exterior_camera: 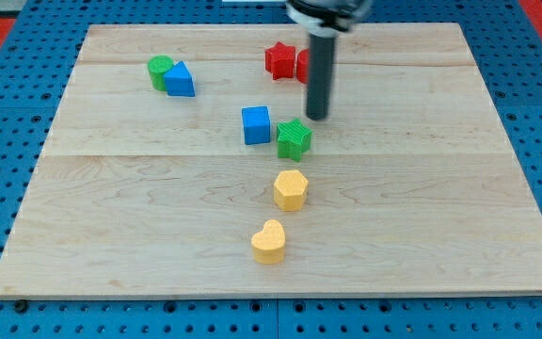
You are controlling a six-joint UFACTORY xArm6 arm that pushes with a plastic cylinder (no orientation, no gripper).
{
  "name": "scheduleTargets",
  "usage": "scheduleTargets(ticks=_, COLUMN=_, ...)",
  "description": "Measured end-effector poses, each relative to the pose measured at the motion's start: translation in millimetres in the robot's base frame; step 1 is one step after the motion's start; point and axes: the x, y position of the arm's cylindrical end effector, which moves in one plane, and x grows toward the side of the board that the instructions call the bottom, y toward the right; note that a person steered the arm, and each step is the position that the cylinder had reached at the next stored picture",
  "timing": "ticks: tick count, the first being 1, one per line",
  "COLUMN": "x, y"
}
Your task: Form a group of green blocks and blue blocks
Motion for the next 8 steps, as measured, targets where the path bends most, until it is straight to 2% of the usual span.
scheduleTargets(ticks=1, x=17.6, y=13.1)
scheduleTargets(ticks=2, x=18.3, y=-46.3)
scheduleTargets(ticks=4, x=51.3, y=-1.8)
scheduleTargets(ticks=5, x=60.2, y=-60.3)
scheduleTargets(ticks=6, x=49.4, y=-113.5)
scheduleTargets(ticks=7, x=13.6, y=-144.9)
scheduleTargets(ticks=8, x=9.6, y=-141.3)
